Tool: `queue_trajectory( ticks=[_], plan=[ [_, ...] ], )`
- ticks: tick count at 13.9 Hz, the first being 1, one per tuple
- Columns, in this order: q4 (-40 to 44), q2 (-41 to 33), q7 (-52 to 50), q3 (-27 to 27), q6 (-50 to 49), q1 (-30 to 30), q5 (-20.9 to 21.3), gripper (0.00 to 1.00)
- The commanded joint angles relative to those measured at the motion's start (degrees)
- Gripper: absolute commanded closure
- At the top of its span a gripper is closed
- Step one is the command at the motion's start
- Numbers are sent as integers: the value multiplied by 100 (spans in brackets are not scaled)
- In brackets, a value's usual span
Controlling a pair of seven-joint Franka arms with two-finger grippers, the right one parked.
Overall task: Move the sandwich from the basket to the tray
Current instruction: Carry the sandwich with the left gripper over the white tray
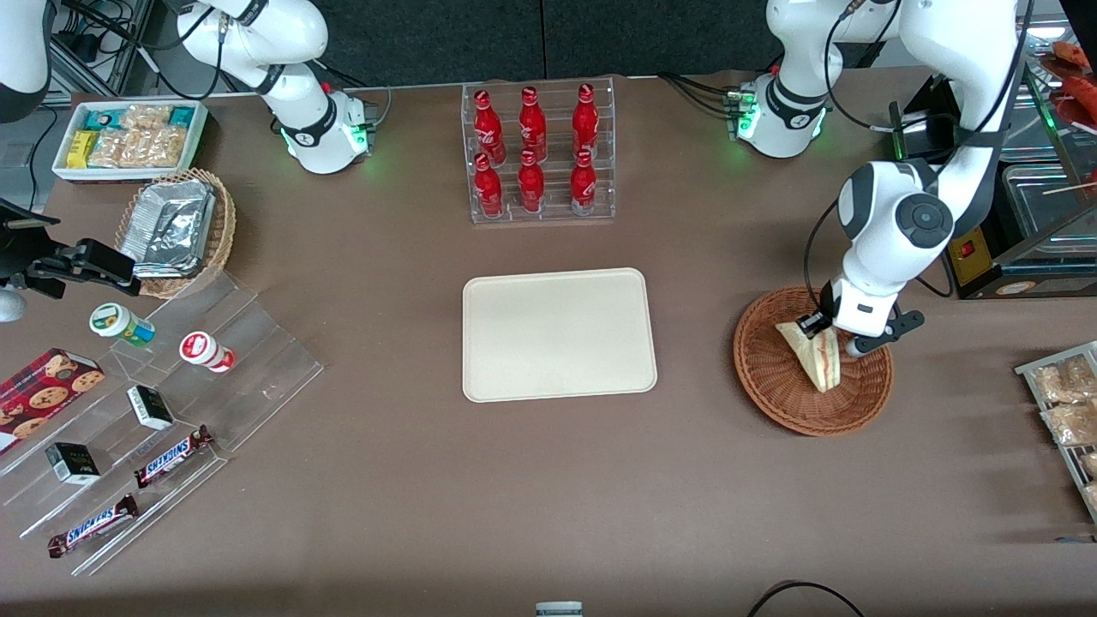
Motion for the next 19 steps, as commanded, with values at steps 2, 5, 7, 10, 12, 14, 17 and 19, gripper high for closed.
queue_trajectory(
  ticks=[2,5,7,10,12,14,17,19],
  plan=[
    [440,-322,56,-29,-961,-588,62,100],
    [994,-217,223,-29,-1717,-1195,62,100],
    [1250,-59,145,-38,-1886,-1591,45,100],
    [1863,493,-301,-29,-1904,-2118,-17,100],
    [2557,1046,-488,-29,-2262,-2426,-17,100],
    [3191,1566,-725,-29,-2597,-2716,-17,100],
    [3833,2129,-979,-47,-2616,-2971,-26,100],
    [4211,2489,-1252,-47,-2616,-3165,-26,100]
  ],
)
